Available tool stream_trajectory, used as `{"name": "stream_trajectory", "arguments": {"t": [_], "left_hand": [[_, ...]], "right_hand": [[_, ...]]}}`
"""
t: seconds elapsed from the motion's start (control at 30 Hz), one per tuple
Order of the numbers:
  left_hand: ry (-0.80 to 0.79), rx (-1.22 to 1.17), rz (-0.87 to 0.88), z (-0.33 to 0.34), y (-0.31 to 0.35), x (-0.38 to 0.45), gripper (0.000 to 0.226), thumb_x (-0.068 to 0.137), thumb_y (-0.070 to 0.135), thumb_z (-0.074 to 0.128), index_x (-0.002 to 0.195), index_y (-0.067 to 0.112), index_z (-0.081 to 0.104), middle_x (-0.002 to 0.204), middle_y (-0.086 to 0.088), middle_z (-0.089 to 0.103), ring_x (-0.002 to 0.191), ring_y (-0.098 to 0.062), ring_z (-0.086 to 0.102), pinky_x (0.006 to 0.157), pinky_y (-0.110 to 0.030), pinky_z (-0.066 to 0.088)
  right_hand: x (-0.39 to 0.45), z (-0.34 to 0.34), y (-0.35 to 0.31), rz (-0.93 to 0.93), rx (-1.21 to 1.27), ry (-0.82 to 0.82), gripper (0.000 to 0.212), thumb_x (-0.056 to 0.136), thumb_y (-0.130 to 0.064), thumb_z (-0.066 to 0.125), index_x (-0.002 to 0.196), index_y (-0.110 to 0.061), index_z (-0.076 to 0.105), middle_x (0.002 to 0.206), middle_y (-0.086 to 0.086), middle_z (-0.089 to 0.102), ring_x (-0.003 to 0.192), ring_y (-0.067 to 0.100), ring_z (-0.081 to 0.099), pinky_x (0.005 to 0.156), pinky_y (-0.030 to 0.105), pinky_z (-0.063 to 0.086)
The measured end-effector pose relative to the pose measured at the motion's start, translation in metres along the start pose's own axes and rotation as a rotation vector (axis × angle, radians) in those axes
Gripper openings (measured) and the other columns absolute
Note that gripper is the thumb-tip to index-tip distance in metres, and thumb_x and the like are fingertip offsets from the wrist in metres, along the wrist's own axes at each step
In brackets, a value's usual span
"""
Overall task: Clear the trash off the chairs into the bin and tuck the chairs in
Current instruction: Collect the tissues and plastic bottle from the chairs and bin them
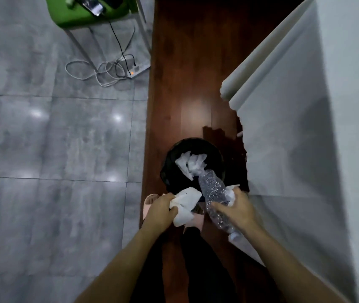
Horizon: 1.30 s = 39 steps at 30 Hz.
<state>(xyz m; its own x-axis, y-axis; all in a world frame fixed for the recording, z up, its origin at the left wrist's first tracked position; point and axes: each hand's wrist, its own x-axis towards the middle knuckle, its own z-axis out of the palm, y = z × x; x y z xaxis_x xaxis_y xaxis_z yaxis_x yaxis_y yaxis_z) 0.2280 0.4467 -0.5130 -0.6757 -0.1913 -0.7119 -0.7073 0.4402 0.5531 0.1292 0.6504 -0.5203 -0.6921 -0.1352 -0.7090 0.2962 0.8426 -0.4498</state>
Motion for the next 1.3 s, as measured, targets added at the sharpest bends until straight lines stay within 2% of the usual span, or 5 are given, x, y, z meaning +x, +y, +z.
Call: {"name": "stream_trajectory", "arguments": {"t": [0.13, 0.53, 0.77, 0.97, 1.3], "left_hand": [[-0.023, 0.166, 0.062, 0.0, -0.017, 0.09, 0.019, 0.083, 0.009, 0.053, 0.097, -0.002, 0.057, 0.094, -0.021, 0.063, 0.088, -0.036, 0.059, 0.071, -0.04, 0.045], [-0.091, 0.344, 0.15, 0.011, -0.06, 0.222, 0.043, 0.084, 0.01, 0.056, 0.127, 0.006, 0.052, 0.119, -0.019, 0.063, 0.107, -0.034, 0.059, 0.072, -0.026, 0.035], [-0.134, 0.335, 0.165, 0.022, -0.06, 0.233, 0.048, 0.085, 0.012, 0.058, 0.131, 0.008, 0.046, 0.114, -0.021, 0.064, 0.1, -0.034, 0.062, 0.074, -0.032, 0.044], [-0.12, 0.332, 0.181, 0.019, -0.049, 0.225, 0.029, 0.085, 0.012, 0.057, 0.114, 0.009, 0.059, 0.115, -0.011, 0.068, 0.1, -0.028, 0.064, 0.084, -0.037, 0.052], [-0.014, 0.405, 0.217, -0.003, -0.014, 0.166, 0.021, 0.091, 0.015, 0.05, 0.107, 0.008, 0.062, 0.106, -0.01, 0.068, 0.094, -0.027, 0.064, 0.076, -0.037, 0.05]], "right_hand": [[0.072, 0.04, 0.01, 0.054, 0.03, 0.016, 0.059, 0.056, -0.047, 0.081, 0.1, -0.02, 0.053, 0.103, 0.01, 0.062, 0.089, 0.025, 0.061, 0.074, 0.033, 0.049], [0.186, 0.125, 0.025, 0.113, 0.047, -0.016, 0.07, 0.063, -0.049, 0.076, 0.116, -0.012, 0.049, 0.112, 0.011, 0.056, 0.098, 0.029, 0.059, 0.083, 0.045, 0.053], [0.215, 0.104, 0.008, 0.13, 0.194, -0.083, 0.067, 0.066, -0.059, 0.067, 0.117, -0.018, 0.051, 0.118, 0.007, 0.058, 0.105, 0.024, 0.058, 0.095, 0.042, 0.048], [0.208, 0.104, 0.003, -0.005, 0.0, -0.111, 0.062, 0.09, -0.037, 0.056, 0.143, -0.013, 0.033, 0.145, 0.015, 0.037, 0.129, 0.032, 0.042, 0.105, 0.04, 0.036], [0.149, 0.064, -0.003, -0.179, -0.212, -0.161, 0.06, 0.094, -0.034, 0.05, 0.145, -0.008, 0.03, 0.151, 0.012, 0.031, 0.137, 0.027, 0.034, 0.111, 0.036, 0.03]]}}
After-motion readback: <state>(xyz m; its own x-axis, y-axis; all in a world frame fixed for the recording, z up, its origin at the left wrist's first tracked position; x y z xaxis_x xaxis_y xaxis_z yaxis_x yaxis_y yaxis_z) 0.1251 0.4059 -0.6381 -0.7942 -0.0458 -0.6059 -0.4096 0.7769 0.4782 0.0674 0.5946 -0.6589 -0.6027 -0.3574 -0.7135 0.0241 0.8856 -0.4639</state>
